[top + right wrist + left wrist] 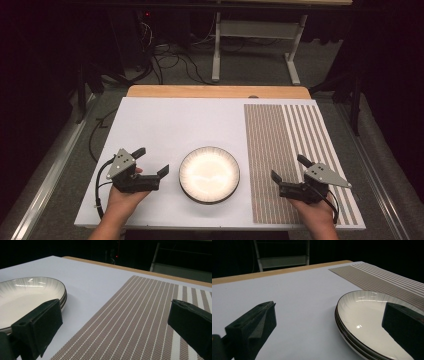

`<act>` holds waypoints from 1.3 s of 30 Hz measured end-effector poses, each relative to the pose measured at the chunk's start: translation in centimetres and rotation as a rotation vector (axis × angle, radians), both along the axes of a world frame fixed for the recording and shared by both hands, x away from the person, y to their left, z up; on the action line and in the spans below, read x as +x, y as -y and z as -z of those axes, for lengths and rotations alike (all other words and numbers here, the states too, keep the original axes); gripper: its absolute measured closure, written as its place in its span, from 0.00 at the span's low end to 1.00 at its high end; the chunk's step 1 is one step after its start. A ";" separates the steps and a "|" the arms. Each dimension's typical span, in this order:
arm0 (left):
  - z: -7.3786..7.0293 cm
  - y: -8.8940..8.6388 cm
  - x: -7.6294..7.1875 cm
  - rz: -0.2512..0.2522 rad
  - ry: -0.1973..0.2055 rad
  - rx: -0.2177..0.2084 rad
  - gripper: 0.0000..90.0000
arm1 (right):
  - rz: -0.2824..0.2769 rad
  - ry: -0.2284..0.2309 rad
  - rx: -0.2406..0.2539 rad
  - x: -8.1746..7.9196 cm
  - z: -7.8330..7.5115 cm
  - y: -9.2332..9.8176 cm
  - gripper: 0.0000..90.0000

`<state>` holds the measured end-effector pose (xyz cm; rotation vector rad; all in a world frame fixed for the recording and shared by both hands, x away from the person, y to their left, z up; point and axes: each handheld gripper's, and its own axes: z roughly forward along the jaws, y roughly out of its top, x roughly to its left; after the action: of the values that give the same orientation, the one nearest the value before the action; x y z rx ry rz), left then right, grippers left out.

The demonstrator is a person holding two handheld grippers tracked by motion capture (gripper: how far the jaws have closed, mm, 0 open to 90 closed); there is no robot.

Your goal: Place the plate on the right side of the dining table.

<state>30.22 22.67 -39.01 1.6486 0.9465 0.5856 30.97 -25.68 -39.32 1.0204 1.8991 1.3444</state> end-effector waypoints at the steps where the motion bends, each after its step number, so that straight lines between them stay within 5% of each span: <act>1: 0.0 0.1 0.0 0.002 0.005 -0.002 0.00 | 0.002 -0.002 0.006 0.0 0.0 0.0 0.01; 29: 0.2 0.3 0.0 0.006 0.002 0.015 0.02 | -0.007 -0.007 0.031 0.1 -0.2 -0.2 0.01; 39: 0.0 0.4 0.0 0.008 -0.006 0.027 0.02 | -0.002 -0.022 -0.001 -0.2 -0.9 -0.8 0.17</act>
<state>30.20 22.25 -38.97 1.6781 0.9396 0.5910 30.76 -24.86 -38.40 1.0374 1.9168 1.3380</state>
